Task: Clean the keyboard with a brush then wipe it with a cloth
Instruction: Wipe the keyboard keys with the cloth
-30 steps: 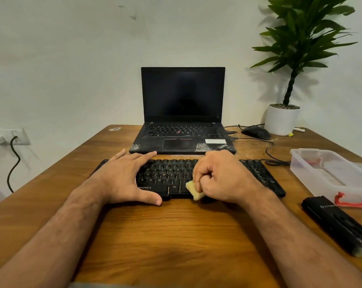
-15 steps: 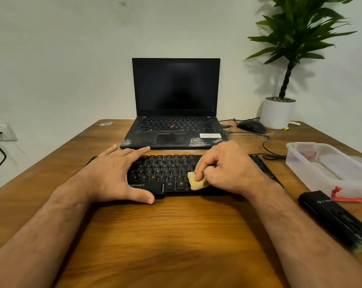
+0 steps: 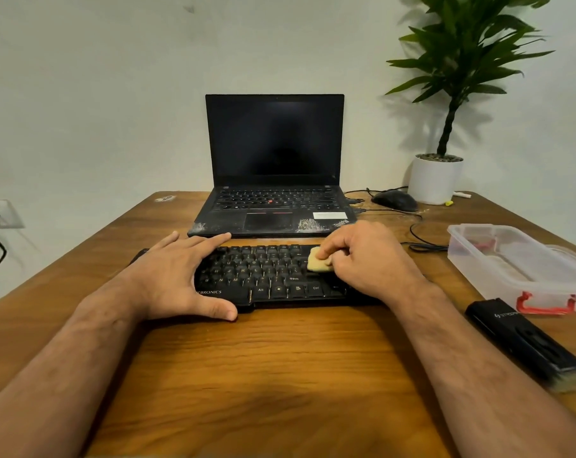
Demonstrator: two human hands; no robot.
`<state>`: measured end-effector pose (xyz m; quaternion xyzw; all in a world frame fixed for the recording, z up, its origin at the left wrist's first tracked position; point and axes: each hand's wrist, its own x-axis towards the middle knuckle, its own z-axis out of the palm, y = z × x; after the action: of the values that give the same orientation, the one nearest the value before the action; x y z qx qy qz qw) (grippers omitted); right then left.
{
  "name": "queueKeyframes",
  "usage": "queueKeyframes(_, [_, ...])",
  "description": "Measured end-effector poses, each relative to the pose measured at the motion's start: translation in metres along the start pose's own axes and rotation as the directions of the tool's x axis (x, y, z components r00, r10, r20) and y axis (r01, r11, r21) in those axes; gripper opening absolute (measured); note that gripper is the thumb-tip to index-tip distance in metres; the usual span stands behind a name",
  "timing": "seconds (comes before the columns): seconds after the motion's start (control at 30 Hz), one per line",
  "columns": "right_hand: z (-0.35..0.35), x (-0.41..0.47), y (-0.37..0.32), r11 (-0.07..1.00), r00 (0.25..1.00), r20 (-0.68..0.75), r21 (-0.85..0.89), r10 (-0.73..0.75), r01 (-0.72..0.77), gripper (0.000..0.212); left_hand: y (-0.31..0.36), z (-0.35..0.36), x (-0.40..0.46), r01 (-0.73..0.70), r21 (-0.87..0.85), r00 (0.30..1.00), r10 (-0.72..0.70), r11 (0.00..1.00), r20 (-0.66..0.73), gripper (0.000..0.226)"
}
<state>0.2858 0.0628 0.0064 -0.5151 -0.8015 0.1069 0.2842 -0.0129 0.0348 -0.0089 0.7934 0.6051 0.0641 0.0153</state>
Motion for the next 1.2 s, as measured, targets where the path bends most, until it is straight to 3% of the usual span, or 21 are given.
queueKeyframes(0.1, [0.001,0.000,0.001,0.992,0.999,0.039,0.124,-0.019,0.014,0.037,0.001,-0.001,0.001,0.011,-0.005,1.000,-0.011,1.000,0.028,0.138])
queueKeyframes(0.2, [0.007,0.003,0.000,0.998,0.997,0.079,0.056,0.013,-0.017,0.038,0.012,-0.003,0.009,0.007,-0.007,0.997,-0.006,1.000,0.083,0.141])
queueKeyframes(0.33, [0.007,0.008,-0.001,1.000,0.998,-0.065,-0.007,0.004,-0.004,0.039,0.046,-0.013,0.030,-0.008,-0.052,0.986,0.017,0.999,0.164,0.142])
queueKeyframes(0.5, [0.013,0.011,0.001,0.999,0.999,0.028,-0.028,0.026,-0.025,0.039,0.071,-0.016,0.069,0.031,-0.145,0.959,0.012,0.989,0.284,0.157])
queueKeyframes(0.67, [0.012,0.022,0.005,0.988,0.991,-0.134,-0.151,0.004,-0.024,0.038,0.067,-0.004,0.074,0.009,-0.064,0.972,0.007,0.998,0.236,0.162])
queueKeyframes(0.77, [0.020,0.030,0.006,0.995,0.999,0.023,-0.097,-0.028,0.030,0.044,0.067,-0.004,0.069,0.001,-0.071,0.977,0.015,0.997,0.215,0.157])
queueKeyframes(0.83, [0.023,0.035,0.007,0.987,0.997,0.057,-0.153,0.052,-0.042,0.046,0.068,-0.006,0.066,0.005,-0.097,0.977,0.016,0.995,0.211,0.153])
queueKeyframes(0.93, [0.016,0.038,0.012,0.947,0.984,-0.050,-0.266,0.173,-0.180,0.040,0.069,-0.007,0.063,0.003,-0.128,0.980,0.023,0.992,0.197,0.150])
queueKeyframes(1.0, [0.014,0.036,0.011,0.971,0.993,-0.052,-0.210,0.105,-0.113,0.042,0.068,-0.006,0.062,-0.004,-0.130,0.981,0.029,0.992,0.194,0.150])
queueKeyframes(1.1, [0.022,0.032,0.003,0.993,0.998,0.067,-0.116,-0.010,0.017,0.050,0.062,-0.002,0.063,-0.036,-0.114,0.981,0.057,0.993,0.188,0.153])
queueKeyframes(1.2, [0.019,0.038,0.010,0.949,0.986,-0.038,-0.269,0.159,-0.164,0.038,0.059,0.000,0.066,-0.044,-0.114,0.981,0.065,0.993,0.185,0.156])
